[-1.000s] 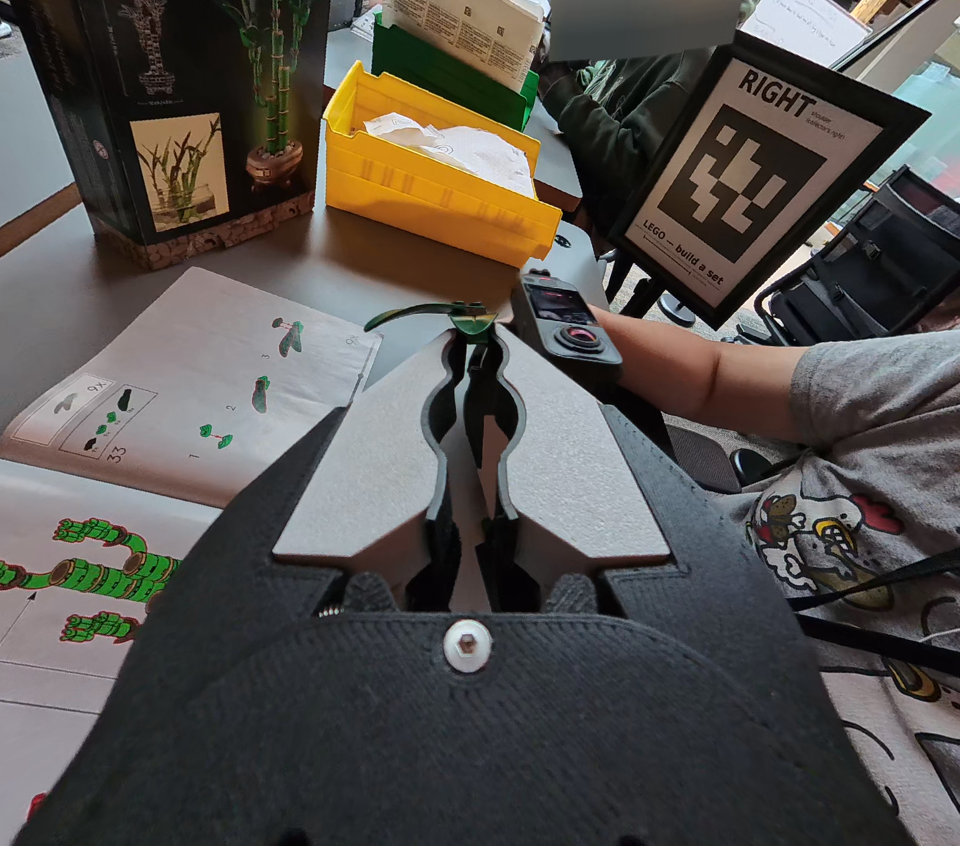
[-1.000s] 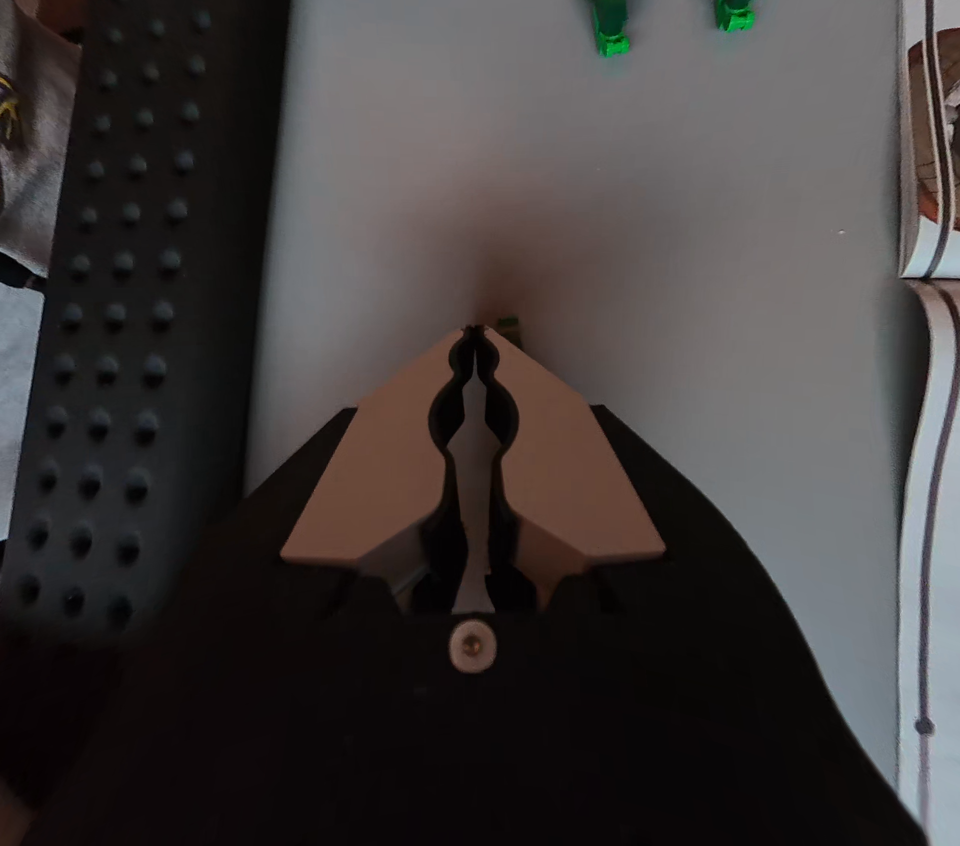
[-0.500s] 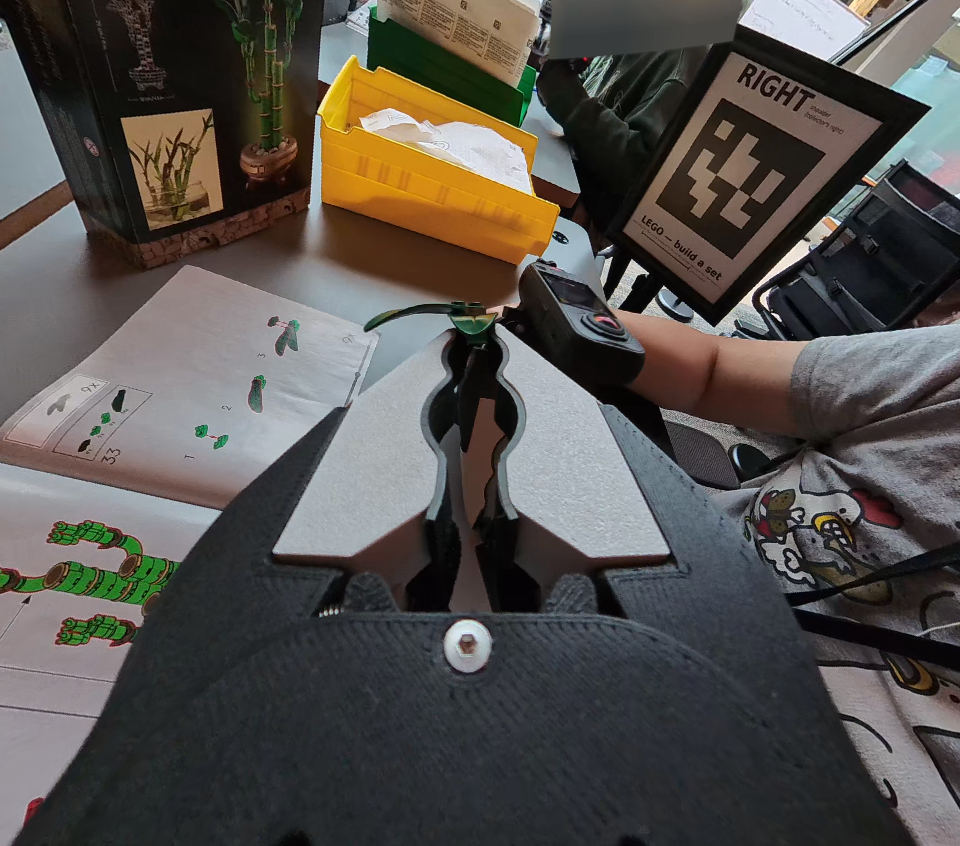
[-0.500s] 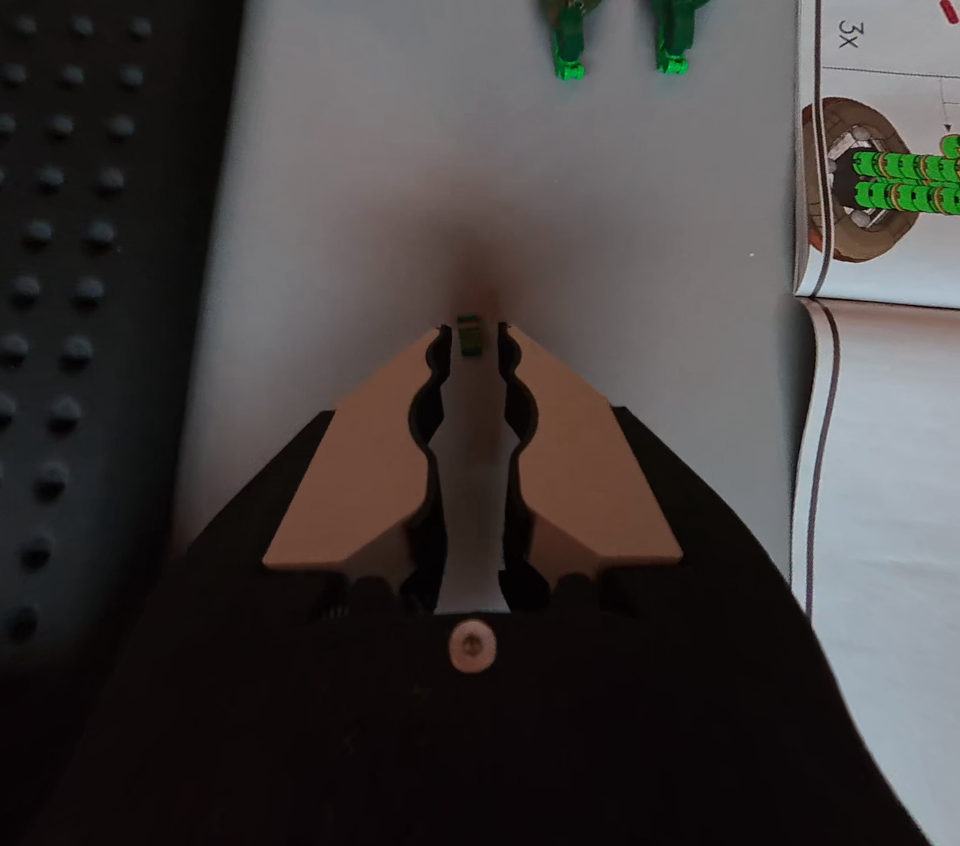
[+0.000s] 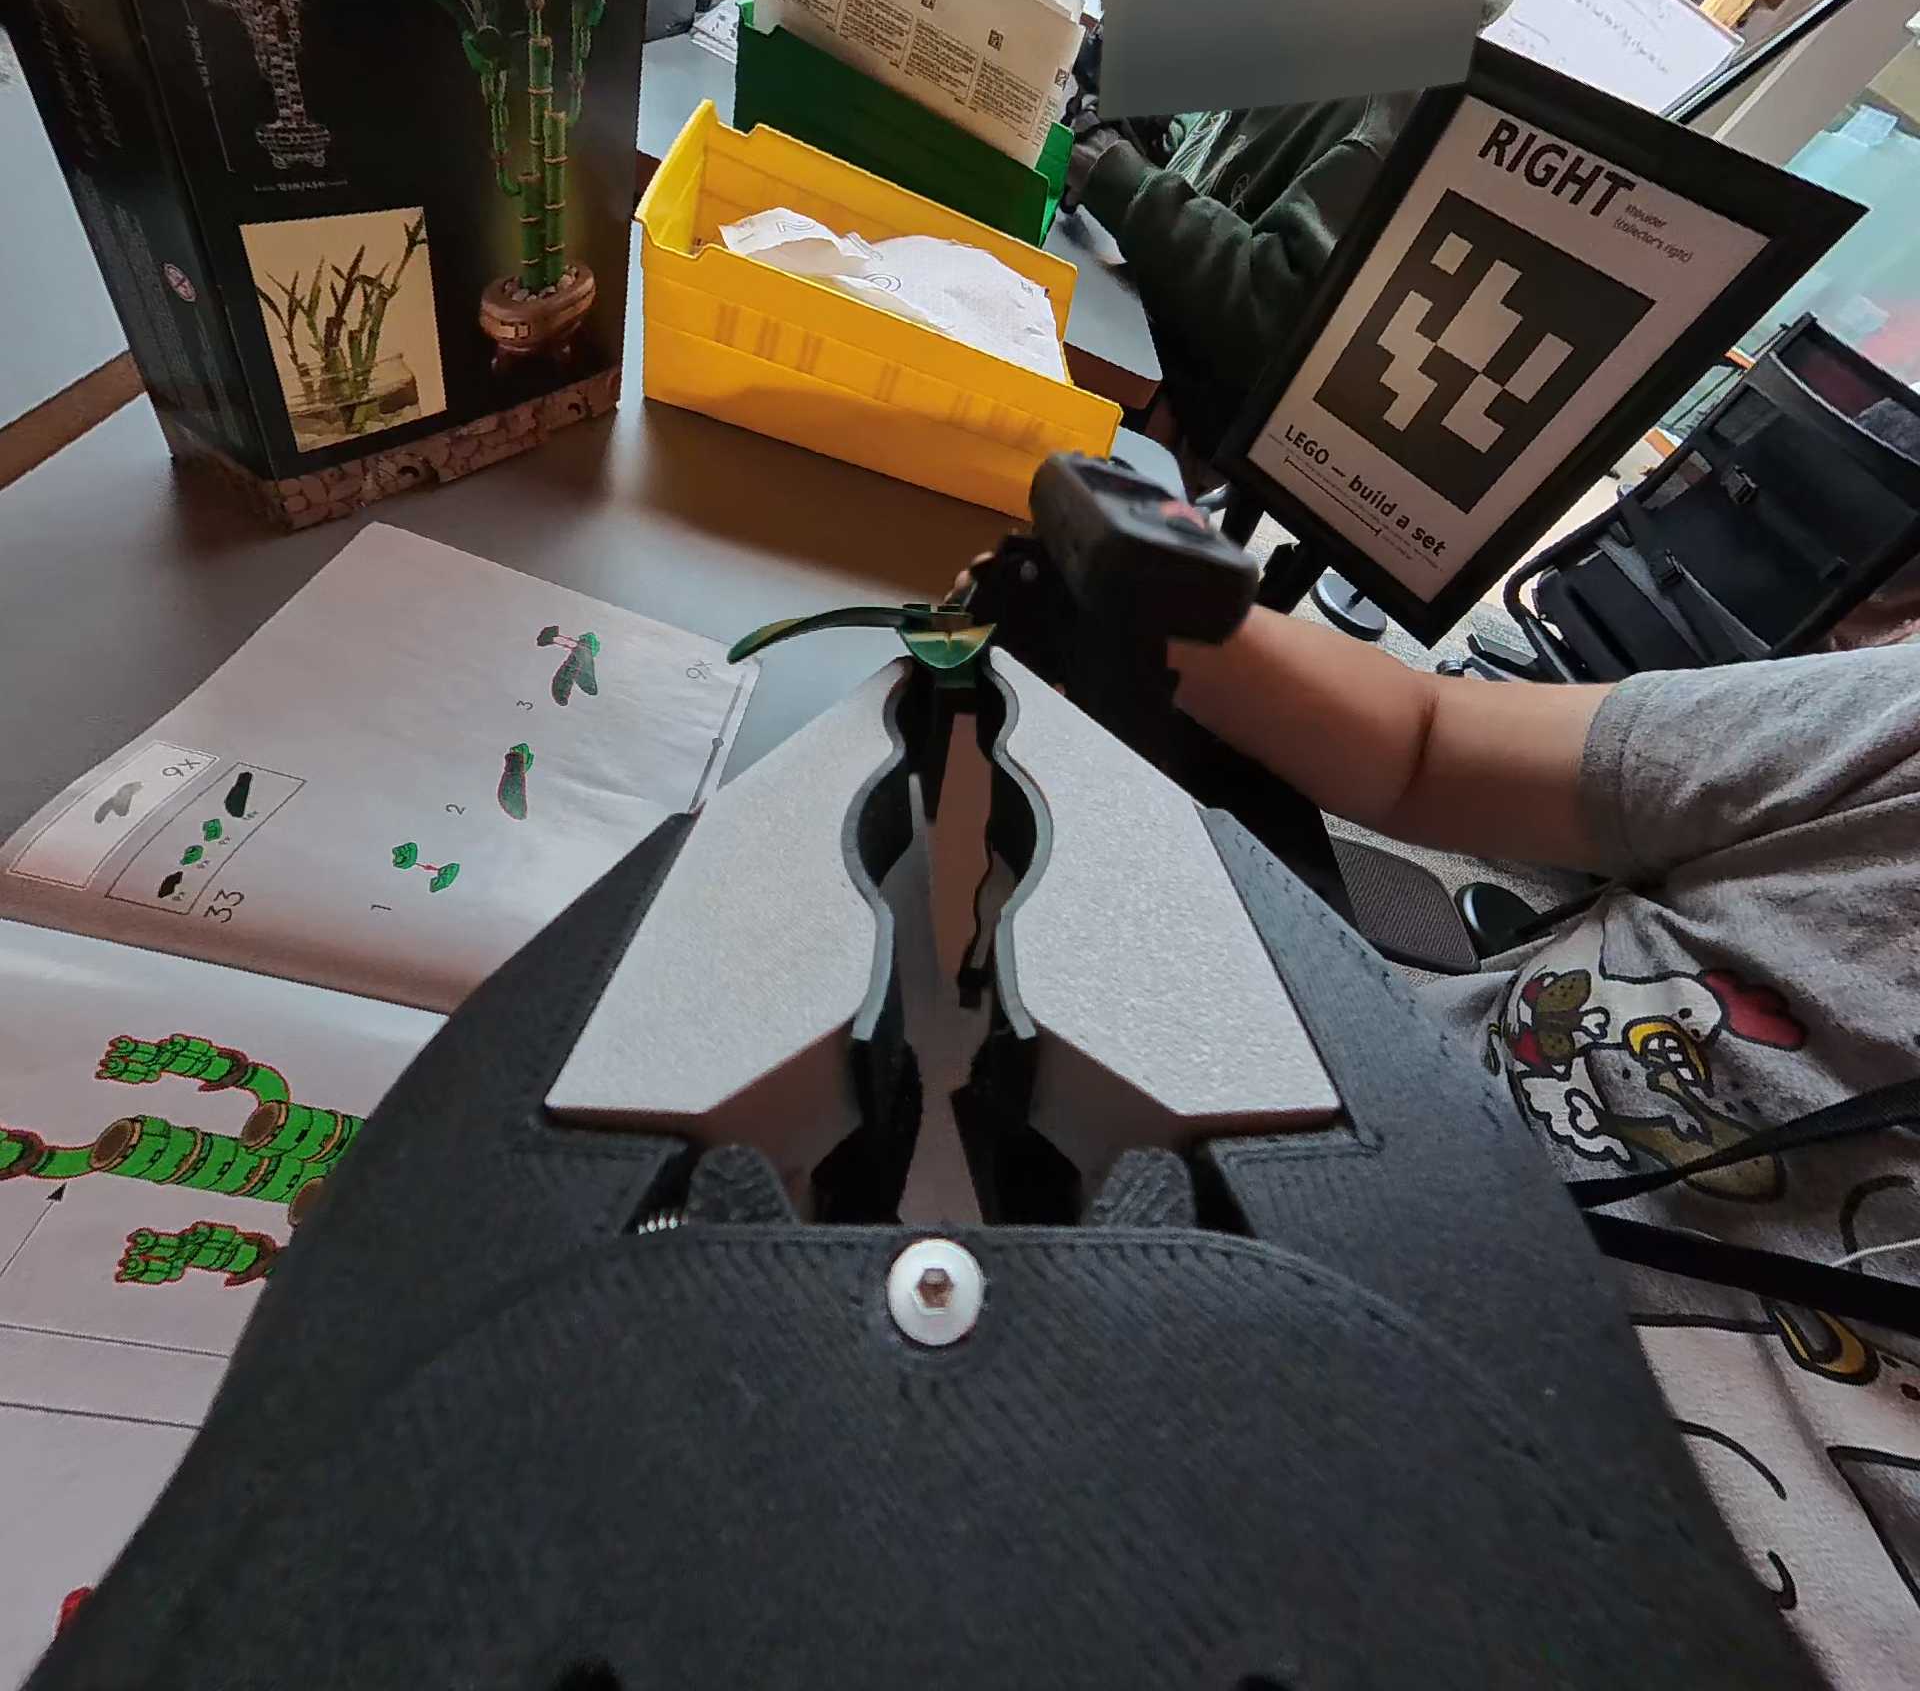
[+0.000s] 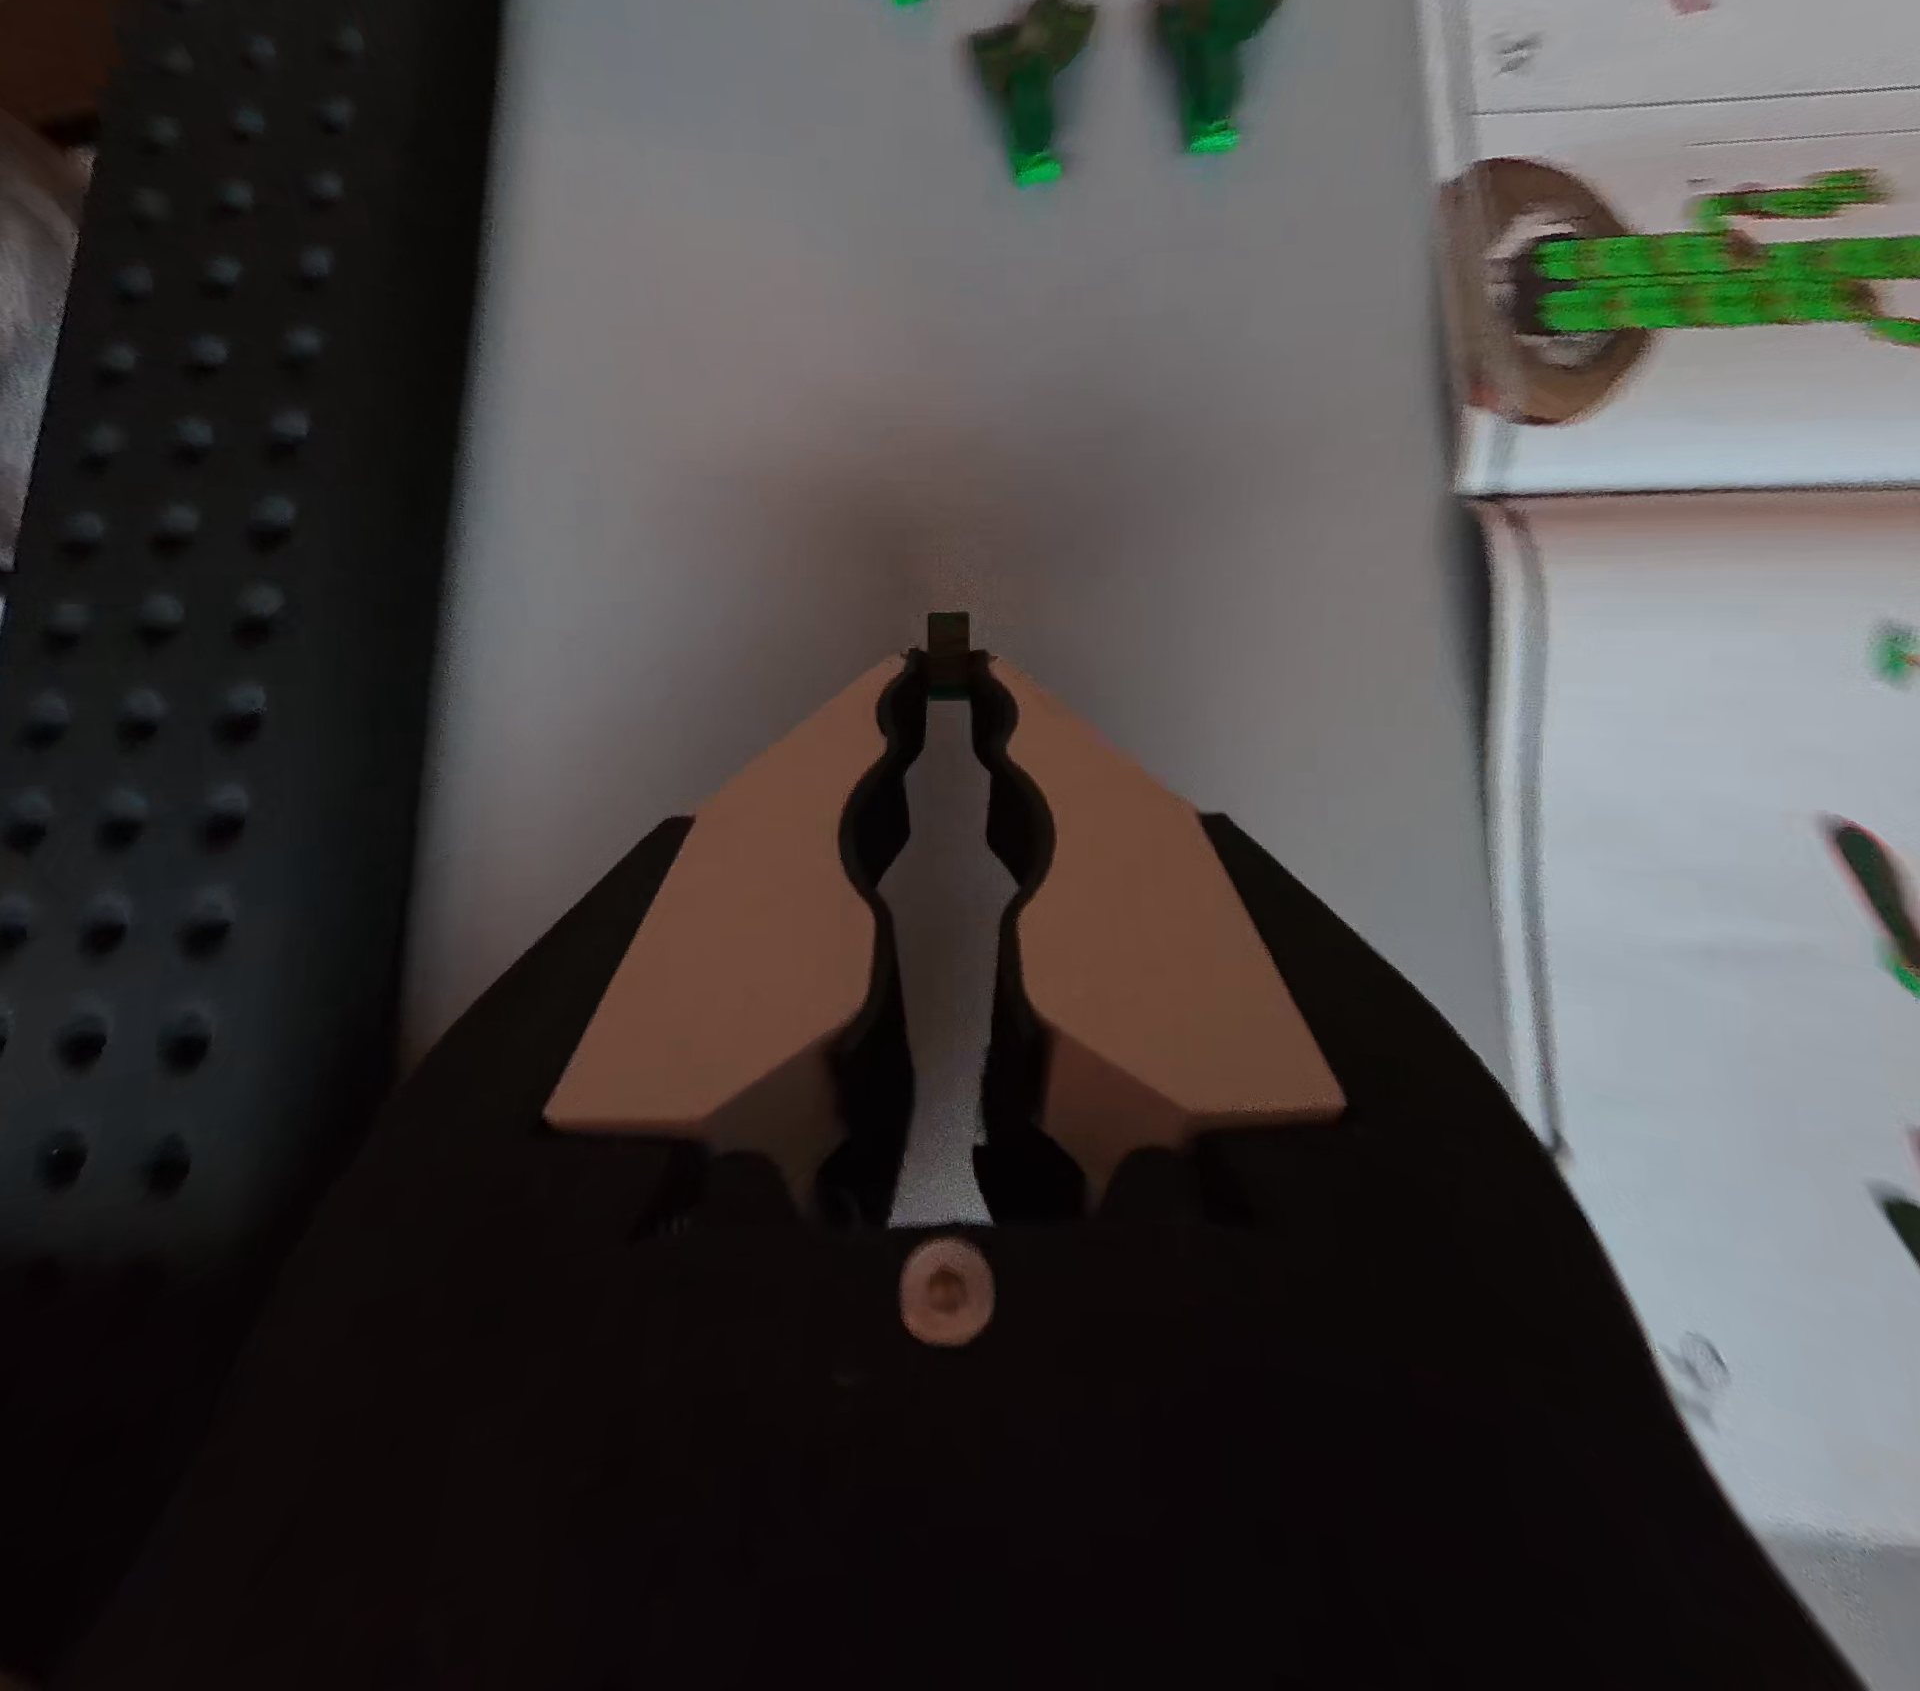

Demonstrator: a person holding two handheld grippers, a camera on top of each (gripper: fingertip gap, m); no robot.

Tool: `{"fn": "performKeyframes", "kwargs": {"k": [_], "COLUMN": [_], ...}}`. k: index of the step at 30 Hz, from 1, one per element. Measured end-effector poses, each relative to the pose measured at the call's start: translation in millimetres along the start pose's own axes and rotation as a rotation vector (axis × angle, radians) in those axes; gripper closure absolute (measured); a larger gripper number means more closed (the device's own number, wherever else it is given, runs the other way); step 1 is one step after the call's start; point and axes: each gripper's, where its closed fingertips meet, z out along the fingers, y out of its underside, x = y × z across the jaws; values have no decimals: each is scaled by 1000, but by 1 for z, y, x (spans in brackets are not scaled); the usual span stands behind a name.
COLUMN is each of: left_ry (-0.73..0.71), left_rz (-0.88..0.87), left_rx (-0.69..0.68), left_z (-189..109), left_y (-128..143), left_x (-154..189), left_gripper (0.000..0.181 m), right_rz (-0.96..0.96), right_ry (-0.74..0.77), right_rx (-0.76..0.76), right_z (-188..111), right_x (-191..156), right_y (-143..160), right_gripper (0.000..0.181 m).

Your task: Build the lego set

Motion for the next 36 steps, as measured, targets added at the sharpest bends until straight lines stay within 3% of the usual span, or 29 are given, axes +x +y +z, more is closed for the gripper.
{"fn": "performKeyframes", "kwargs": {"k": [5, 8, 10, 13, 19, 29, 36], "left_ry": [-8, -7, -7, -2, 24, 59, 71], "left_rz": [-20, -30, -34, -41, -67, 25, 27], "left_rx": [22, 31, 34, 40, 35, 64, 59], "left_z": [-3, -3, -1, 3, 19, 26, 32], "left_y": [-1, -1, -1, 1, 10, 8, 10], "left_x": [-6, -8, -9, -10, -13, -4, -1], "left_gripper": [175, 175, 175, 175, 175, 175, 175], "right_rz": [280, 348, 375, 435, 452, 505, 601], "right_ry": [352, 475, 487, 381, 134, -70, -168], "right_rx": [357, 554, 659, 836, 1011, 975, 1069], "right_z": [-94, -138, -156, -171, -173, -139, -140], "right_x": [78, 98, 98, 87, 64, 51, 50], "right_y": [-10, -12, -21, -43, -73, -86, -93], "right_gripper": [176, 176, 175, 175, 176, 175, 176]}}
